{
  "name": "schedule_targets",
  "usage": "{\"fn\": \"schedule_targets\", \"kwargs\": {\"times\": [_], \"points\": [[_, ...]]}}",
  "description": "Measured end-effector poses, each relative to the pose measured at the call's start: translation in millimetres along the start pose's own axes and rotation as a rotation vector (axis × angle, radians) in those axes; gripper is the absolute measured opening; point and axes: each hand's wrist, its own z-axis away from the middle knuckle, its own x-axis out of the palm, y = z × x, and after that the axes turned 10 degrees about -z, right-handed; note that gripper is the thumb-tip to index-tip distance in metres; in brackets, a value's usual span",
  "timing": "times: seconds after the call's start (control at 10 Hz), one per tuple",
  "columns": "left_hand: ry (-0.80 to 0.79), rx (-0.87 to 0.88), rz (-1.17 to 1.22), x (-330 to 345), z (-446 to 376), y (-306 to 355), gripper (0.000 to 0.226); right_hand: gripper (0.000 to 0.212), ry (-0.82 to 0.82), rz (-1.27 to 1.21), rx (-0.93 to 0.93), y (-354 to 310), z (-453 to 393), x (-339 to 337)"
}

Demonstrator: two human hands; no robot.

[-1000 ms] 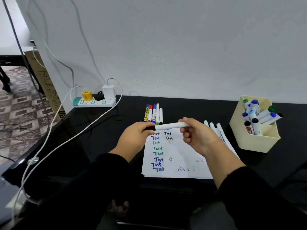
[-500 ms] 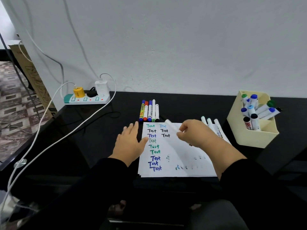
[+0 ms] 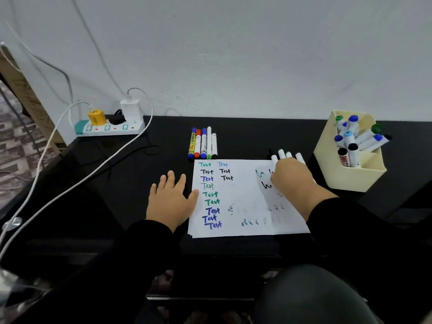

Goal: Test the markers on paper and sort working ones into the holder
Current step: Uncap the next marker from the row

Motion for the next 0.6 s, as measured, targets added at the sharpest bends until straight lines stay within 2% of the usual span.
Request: {"fn": "schedule_targets", "kwargs": {"times": [0.1, 0.2, 0.4, 0.5, 0.6], "points": [[-0.002, 0.001, -0.004, 0.0, 0.8, -0.3, 0.064, 0.074, 0.046, 0.030, -0.006, -4.0, 6.2, -6.3], [-0.004, -0.001, 0.002, -0.1, 1.3, -0.7, 0.064, 0.065, 0.091, -0.083, 0.002, -9.1, 26.9, -29.7], [-0.004, -0.001, 0.004, -1.0, 1.7, -0.1, 0.065, 0.022, 0.175, -0.268, -0.100, -20.7, 70.3, -96.0], [-0.011, 0.001, 0.018, -1.7, 1.3, -0.5, 0.065, 0.021, 0.294, -0.431, -0.107, -31.5, 68.4, -113.2], [-0.010, 0.013, 0.037, -2.1, 2.4, -0.9, 0.065, 0.023, 0.281, -0.523, -0.147, -50.3, 57.6, -121.2]]}}
